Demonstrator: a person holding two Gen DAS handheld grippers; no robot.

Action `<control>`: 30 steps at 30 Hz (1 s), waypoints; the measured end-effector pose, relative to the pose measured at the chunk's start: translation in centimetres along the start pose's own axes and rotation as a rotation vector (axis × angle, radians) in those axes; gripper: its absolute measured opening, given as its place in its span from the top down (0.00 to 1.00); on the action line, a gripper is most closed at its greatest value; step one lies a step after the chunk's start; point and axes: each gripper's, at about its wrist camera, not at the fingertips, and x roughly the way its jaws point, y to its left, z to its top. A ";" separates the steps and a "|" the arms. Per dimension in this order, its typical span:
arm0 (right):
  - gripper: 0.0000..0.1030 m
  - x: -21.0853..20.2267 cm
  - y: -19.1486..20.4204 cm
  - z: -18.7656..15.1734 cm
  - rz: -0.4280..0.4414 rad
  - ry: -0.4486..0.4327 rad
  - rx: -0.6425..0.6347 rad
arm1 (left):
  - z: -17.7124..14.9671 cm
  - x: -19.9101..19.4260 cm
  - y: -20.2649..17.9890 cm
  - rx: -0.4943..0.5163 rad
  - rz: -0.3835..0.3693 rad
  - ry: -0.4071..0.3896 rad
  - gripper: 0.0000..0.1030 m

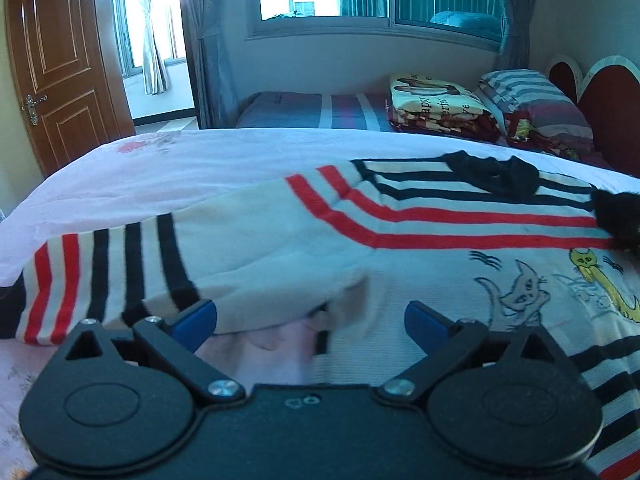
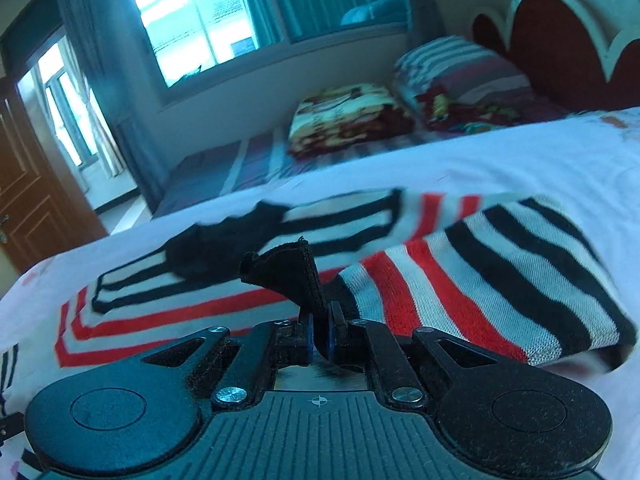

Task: Fold small clothes
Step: 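Carry the held sleeve across the sweater chest with the right gripper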

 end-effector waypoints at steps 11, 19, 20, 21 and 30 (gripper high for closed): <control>0.73 5.5 8.9 -3.8 0.013 0.059 -0.160 | 0.2 0.8 4.6 -0.074 0.026 0.015 0.03; 0.39 -1.1 6.0 -3.8 0.004 -0.090 -0.118 | 2.9 0.6 1.4 -0.161 -0.236 -0.021 0.22; 0.39 -1.9 4.3 -3.6 -0.019 -0.101 -0.061 | 3.3 1.1 0.1 -0.167 -0.295 -0.008 0.30; 0.39 -2.8 2.3 -3.3 -0.051 -0.112 0.003 | 3.7 1.6 -1.3 -0.166 -0.347 0.003 0.35; 0.39 -7.0 -12.8 -2.7 -0.056 -0.146 0.567 | 4.3 8.2 -11.0 -0.243 -0.567 0.188 0.36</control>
